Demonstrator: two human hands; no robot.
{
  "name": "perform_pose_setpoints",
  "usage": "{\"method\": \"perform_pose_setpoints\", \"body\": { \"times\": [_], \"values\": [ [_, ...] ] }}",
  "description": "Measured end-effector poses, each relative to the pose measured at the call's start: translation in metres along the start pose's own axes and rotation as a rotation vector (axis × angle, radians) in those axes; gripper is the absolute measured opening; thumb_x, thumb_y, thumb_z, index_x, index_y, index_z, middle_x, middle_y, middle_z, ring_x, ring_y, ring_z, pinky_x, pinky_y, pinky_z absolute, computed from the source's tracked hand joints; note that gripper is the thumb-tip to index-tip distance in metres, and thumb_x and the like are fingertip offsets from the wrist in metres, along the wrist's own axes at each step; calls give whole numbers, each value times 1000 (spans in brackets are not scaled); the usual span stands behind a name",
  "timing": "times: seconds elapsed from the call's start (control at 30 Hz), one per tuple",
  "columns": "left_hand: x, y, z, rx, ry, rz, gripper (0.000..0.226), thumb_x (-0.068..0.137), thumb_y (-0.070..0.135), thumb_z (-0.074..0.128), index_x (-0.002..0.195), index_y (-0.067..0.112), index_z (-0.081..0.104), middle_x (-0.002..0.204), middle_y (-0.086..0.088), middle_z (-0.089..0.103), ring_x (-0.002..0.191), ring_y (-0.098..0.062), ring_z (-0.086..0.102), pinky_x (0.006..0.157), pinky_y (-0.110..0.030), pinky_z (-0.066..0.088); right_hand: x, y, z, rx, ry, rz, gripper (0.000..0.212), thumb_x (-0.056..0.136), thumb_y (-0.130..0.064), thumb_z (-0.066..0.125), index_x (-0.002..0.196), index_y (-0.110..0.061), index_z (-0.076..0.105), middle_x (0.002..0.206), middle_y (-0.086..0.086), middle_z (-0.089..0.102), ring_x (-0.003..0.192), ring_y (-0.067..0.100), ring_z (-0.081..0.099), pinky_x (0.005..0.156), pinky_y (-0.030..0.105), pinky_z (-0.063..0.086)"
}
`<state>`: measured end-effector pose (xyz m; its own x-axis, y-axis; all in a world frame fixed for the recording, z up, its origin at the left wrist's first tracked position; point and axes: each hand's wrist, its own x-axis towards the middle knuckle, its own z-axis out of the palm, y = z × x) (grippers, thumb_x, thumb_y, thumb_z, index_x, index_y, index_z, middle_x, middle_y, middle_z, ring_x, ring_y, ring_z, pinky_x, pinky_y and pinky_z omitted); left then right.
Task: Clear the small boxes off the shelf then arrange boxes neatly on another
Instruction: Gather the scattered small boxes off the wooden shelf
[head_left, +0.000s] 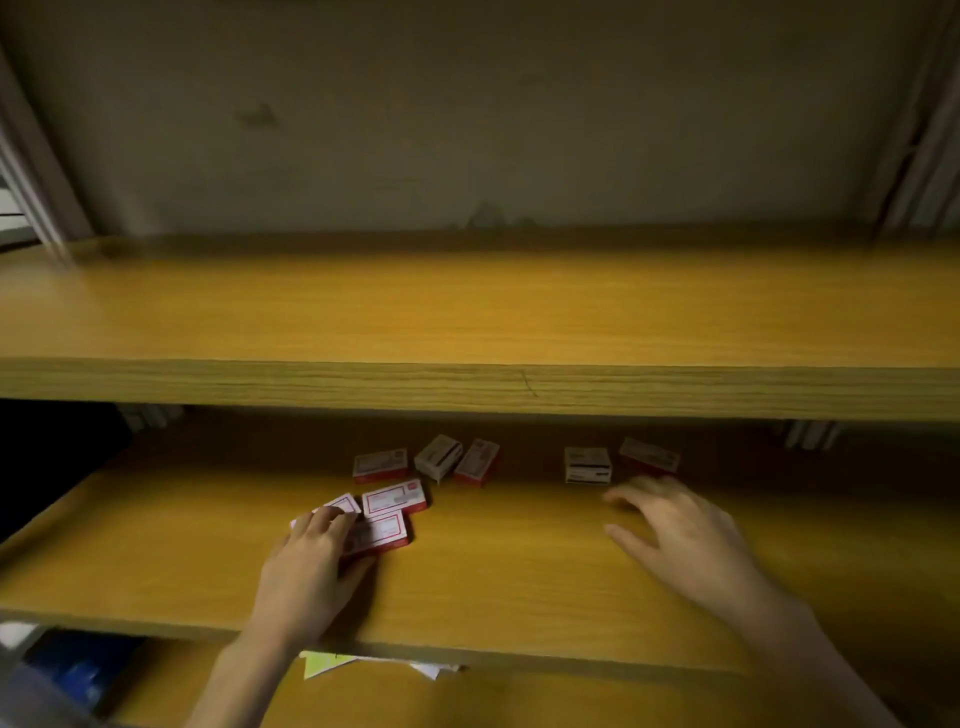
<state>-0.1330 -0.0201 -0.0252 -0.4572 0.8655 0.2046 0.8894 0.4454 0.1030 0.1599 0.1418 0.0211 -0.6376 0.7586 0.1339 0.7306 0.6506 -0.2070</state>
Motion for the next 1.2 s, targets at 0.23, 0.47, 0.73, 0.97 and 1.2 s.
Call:
{"method": "perform_pose_setpoints", "body": {
  "times": [0.23,0.47,0.73,0.97,1.2],
  "values": [
    [8,-13,2,40,1,72,58,84,55,48,135,31,36,130,5,40,117,-12,35,95,-24,34,33,6,10,-59,-32,110,51,91,-46,40,138,-32,25,138,3,40,125,19,39,99,31,34],
    [7,-12,-3,-36,7,110,60,79,55,55,129,23,45,125,3,43,112,-14,37,89,-24,33,71,3,11,32,-96,117,61,91,-30,49,142,-23,16,148,6,23,135,27,22,106,37,26],
    [-12,-11,-27,-83,103,171,46,69,38,75,106,14,62,108,-3,57,96,-21,50,71,-29,39,79,7,24,-14,-86,147,54,89,-30,52,137,-22,28,142,6,32,130,26,28,103,37,27],
    [-16,10,-65,-64,230,313,50,57,29,83,99,10,63,90,-5,63,79,-25,57,59,-29,40,44,1,17,-94,35,135,49,89,-40,50,131,-21,36,133,5,44,119,22,43,92,31,37],
    [-12,73,-68,-155,230,512,49,59,32,80,100,14,62,92,-5,63,82,-25,56,60,-28,36,-56,-1,-18,84,204,160,42,83,-38,59,120,-27,42,116,-8,46,104,6,43,81,23,43]
  ]
}}
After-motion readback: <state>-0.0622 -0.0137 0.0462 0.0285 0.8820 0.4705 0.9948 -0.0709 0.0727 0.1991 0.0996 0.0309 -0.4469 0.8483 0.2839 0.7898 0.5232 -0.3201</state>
